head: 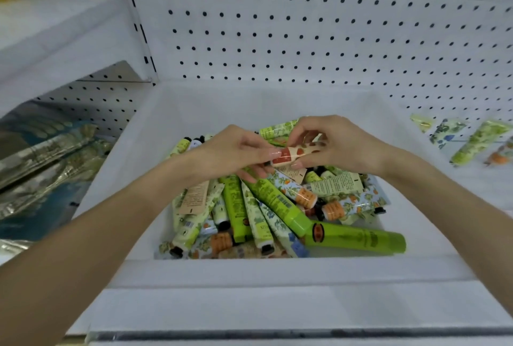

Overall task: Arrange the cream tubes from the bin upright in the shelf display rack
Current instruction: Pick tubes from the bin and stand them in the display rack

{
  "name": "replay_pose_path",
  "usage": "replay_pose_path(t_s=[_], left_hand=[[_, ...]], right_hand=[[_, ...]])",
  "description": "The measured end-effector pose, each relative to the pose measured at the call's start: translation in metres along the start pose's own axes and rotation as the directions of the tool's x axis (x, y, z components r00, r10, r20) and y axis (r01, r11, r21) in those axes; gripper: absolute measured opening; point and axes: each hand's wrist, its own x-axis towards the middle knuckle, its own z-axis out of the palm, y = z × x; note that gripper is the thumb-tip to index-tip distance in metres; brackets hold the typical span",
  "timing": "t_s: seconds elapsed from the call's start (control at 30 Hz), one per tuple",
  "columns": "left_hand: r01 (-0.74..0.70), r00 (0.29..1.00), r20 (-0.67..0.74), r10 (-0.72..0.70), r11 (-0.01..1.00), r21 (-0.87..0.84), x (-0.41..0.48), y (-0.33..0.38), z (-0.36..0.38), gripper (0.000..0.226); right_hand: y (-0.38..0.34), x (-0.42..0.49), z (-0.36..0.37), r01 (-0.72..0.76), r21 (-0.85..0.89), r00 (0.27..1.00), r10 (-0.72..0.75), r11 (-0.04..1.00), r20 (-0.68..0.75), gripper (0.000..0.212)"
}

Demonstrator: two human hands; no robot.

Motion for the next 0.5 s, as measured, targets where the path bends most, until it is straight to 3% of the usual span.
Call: replay_pose_path(t_s=[0.13, 0.27, 0.4, 0.5], left_hand=[[-0.016, 0.999, -0.032, 0.015, 1.0, -0.026, 0.002, -0.001, 0.001, 0.02], [-0.012, 0.997, -0.071, 0.009, 0.999, -0.049, 0.001, -0.002, 0.0, 0.017], [0.009, 0.998, -0.055, -0.012, 0.999, -0.047, -0.001, -0.002, 0.001, 0.019], [0.033, 0.999, -0.015, -0.033, 0.999, -0.027, 0.0, -0.003, 0.0, 0.02]], right_hand=[[-0.002, 0.0, 0.001, -0.006, -0.006, 1.0, 0.006, 1.0, -0.01, 0.029], [0.004, -0.002, -0.01, -0.134, -0.02, 0.991, 0.134, 0.991, 0.029, 0.042], [0.006, -0.006, -0.016, -0.276, 0.195, 0.96, 0.259, 0.941, 0.109, 0.026], [0.002, -0.005, -0.014, -0.269, 0.324, 0.963, 0.253, 0.907, 0.091, 0.024]])
